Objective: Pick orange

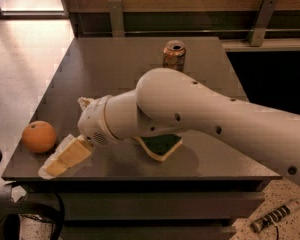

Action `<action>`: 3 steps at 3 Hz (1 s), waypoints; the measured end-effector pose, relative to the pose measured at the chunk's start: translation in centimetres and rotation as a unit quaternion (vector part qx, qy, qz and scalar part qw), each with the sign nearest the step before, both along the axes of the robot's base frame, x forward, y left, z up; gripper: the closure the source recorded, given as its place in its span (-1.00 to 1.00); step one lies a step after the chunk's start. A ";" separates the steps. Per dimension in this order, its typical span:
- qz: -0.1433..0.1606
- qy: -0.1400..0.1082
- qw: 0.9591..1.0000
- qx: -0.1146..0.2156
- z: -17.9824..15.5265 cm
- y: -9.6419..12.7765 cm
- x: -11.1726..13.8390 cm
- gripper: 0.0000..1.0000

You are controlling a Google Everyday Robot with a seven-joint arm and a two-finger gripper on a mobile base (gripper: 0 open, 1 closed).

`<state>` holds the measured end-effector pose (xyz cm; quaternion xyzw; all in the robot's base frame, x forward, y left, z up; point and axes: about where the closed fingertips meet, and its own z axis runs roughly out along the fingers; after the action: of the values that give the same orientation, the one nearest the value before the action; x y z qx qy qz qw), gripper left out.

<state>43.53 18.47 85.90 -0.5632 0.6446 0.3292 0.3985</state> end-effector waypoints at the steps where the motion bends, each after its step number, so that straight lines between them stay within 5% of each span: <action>1: 0.013 0.005 0.998 0.054 -0.4 4.0 -0.2 -1.00; 2: 0.008 -0.011 0.997 0.080 -1.2 6.7 0.4 -0.97; 3: 0.010 -0.028 0.995 0.096 -2.5 8.0 1.0 -0.52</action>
Offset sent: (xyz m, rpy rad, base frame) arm 0.0133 0.0839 -0.0163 0.2030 -0.0353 -0.0032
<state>44.57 26.48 83.36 -0.5376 0.5934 0.3776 0.4651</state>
